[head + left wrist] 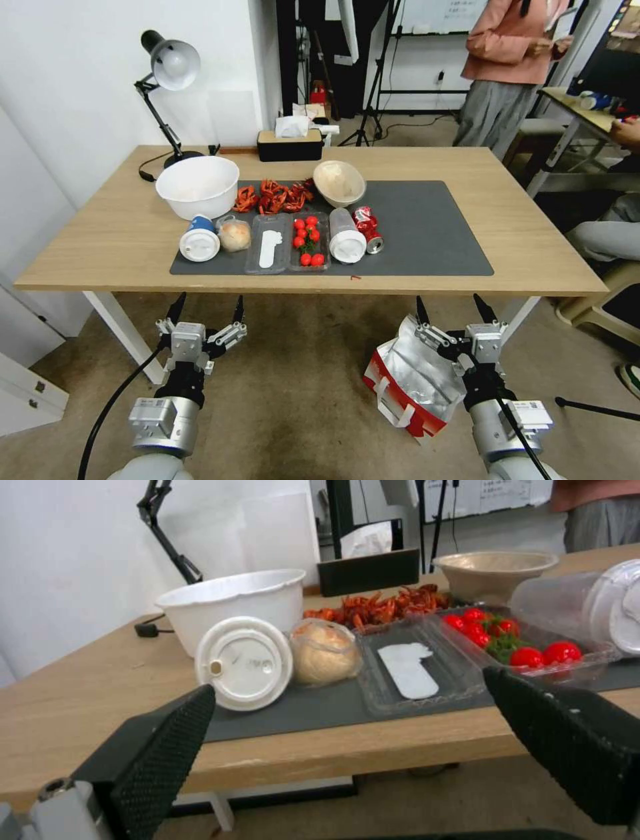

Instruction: Pick up the food delivery bag from the floor and place it on the table.

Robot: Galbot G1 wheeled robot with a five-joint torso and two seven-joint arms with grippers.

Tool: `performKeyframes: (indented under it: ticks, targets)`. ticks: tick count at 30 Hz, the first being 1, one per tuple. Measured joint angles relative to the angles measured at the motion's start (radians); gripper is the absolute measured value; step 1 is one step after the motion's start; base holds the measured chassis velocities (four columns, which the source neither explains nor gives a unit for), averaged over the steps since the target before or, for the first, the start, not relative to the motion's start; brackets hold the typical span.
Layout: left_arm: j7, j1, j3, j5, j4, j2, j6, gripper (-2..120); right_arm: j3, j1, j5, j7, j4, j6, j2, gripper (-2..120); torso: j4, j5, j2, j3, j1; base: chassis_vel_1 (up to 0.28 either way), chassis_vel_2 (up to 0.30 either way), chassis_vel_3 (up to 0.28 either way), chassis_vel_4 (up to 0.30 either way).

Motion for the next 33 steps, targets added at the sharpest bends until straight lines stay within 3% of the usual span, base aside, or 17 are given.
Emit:
performKeyframes:
  ticks: [33]
  targets:
    - [0.0, 0.0, 0.0, 0.0, 0.0, 0.0, 0.0, 100, 0.0, 0.0, 0.0, 0.0, 0.0, 0.0, 0.0, 100, 0.0, 0.0, 0.0, 0.0, 0.0, 0.0, 0.0, 0.0, 0.0]
